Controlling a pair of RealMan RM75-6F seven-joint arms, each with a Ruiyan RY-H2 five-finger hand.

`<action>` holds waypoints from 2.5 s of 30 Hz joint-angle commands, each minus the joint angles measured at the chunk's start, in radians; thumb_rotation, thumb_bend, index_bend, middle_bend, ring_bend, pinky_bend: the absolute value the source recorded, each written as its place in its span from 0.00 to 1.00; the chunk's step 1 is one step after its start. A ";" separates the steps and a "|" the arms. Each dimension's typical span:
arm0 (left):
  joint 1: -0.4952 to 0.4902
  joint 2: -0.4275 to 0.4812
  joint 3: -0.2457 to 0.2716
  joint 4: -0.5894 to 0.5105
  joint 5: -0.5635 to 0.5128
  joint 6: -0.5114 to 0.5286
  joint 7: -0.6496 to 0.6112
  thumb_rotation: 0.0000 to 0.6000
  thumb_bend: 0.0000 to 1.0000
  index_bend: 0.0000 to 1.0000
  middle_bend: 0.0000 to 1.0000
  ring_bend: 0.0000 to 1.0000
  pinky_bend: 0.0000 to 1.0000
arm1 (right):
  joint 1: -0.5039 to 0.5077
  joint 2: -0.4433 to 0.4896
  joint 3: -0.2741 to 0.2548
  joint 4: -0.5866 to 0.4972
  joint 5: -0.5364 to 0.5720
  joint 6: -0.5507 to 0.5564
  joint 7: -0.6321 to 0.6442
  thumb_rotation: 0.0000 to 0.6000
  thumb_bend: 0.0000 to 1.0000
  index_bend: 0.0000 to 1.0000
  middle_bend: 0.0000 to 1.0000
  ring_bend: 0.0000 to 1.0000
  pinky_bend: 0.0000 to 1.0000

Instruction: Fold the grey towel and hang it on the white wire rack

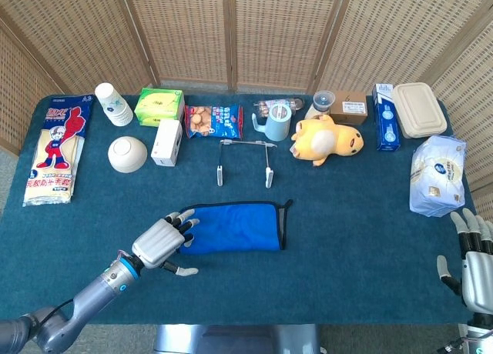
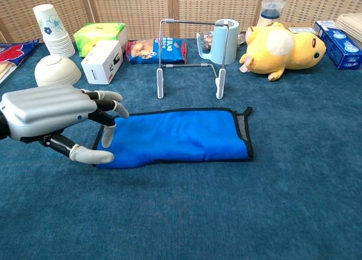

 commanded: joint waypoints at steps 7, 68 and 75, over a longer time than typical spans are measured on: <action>0.002 -0.024 0.006 0.030 -0.006 0.001 0.004 0.00 0.20 0.47 0.07 0.00 0.13 | 0.000 -0.003 0.002 0.004 0.004 0.000 0.001 1.00 0.39 0.07 0.05 0.00 0.00; 0.284 0.134 0.033 -0.071 0.230 0.574 -0.311 0.00 0.20 0.42 0.23 0.15 0.39 | 0.409 0.030 -0.037 -0.119 -0.190 -0.573 0.048 0.81 0.45 0.16 0.04 0.00 0.00; 0.312 0.133 0.022 -0.063 0.235 0.603 -0.333 0.00 0.20 0.42 0.24 0.16 0.41 | 0.499 -0.011 -0.026 -0.117 -0.154 -0.684 0.012 0.66 0.45 0.15 0.02 0.00 0.00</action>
